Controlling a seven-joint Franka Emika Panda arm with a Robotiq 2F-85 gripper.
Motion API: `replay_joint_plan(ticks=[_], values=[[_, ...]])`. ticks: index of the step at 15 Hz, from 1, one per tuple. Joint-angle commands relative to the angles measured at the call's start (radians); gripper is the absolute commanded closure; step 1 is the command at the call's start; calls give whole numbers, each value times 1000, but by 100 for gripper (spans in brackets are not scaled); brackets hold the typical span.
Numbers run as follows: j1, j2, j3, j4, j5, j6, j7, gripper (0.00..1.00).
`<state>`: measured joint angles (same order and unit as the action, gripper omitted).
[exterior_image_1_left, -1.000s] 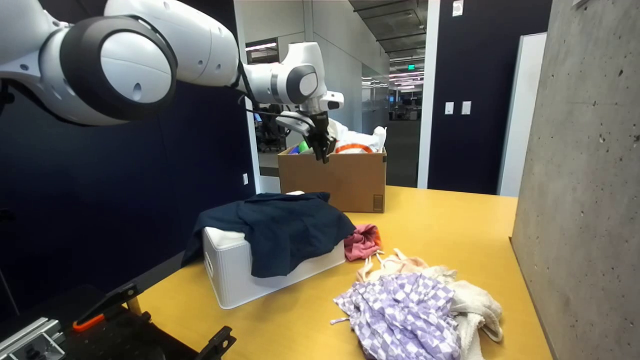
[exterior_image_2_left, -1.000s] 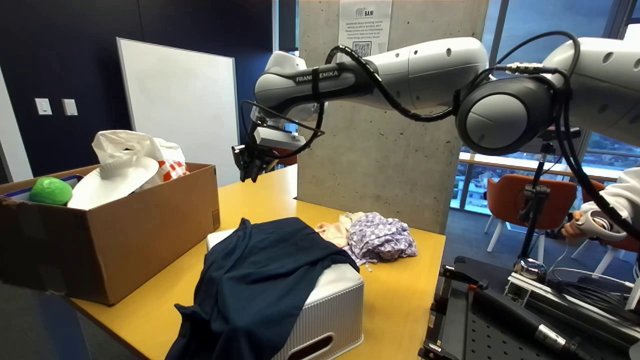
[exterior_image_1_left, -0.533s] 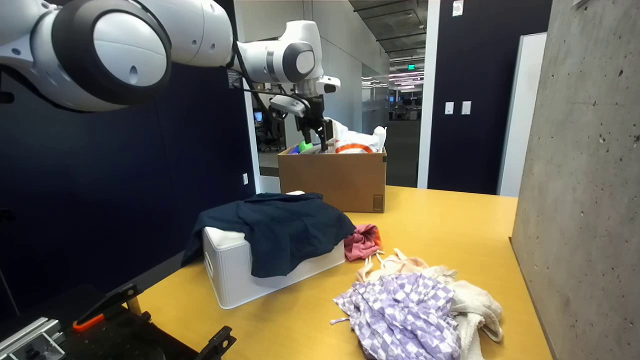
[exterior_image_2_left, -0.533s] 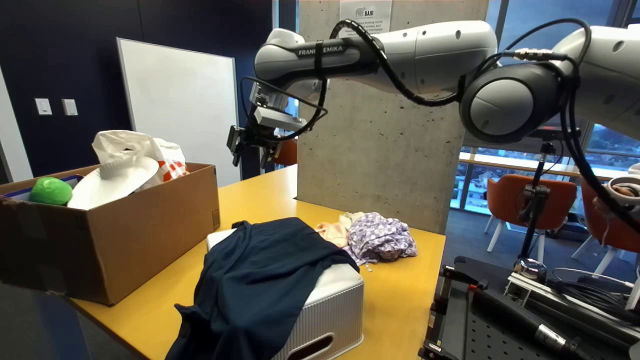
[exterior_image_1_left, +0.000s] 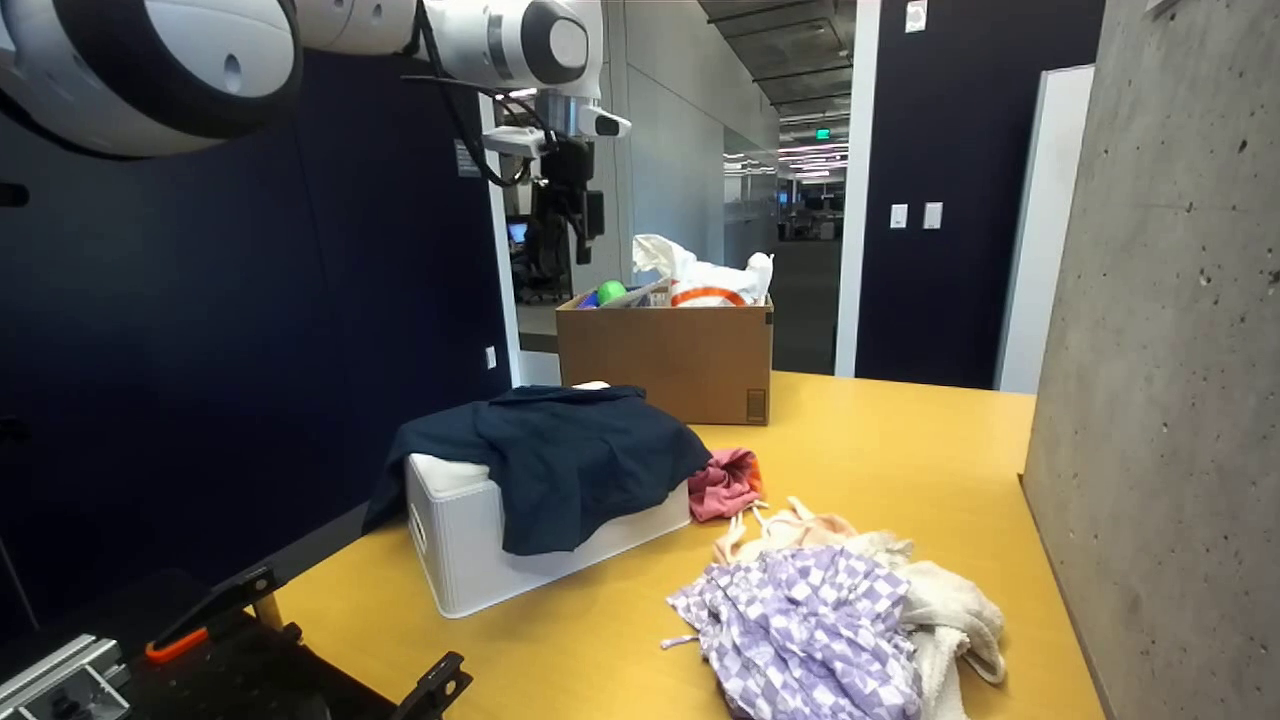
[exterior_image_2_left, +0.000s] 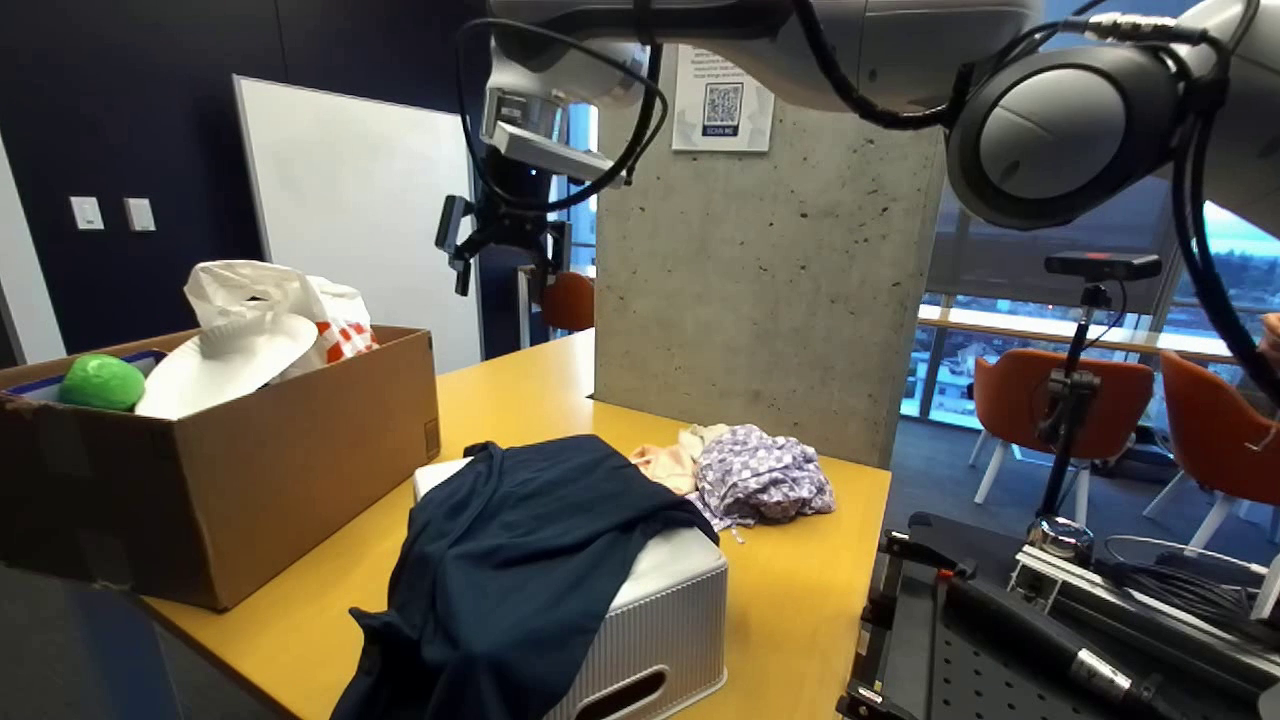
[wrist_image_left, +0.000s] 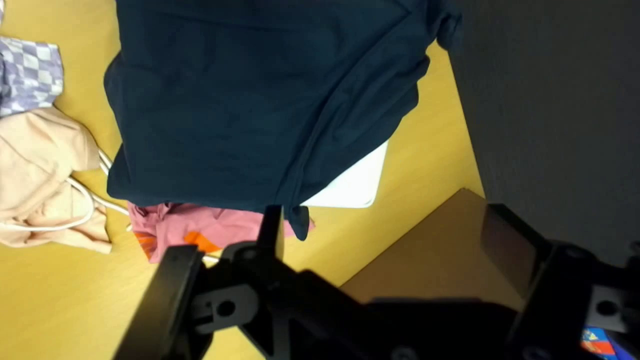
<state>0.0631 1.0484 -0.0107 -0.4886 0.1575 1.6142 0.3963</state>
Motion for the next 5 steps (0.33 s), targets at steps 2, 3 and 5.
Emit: replay_joint_plan(ticks=[2,3,5], values=[[6,-62,18,-43,24,-126,23,0],[6,-67,22,-46,25,-144,18,0],[1,-65,33,-47,33,-154,13,0]])
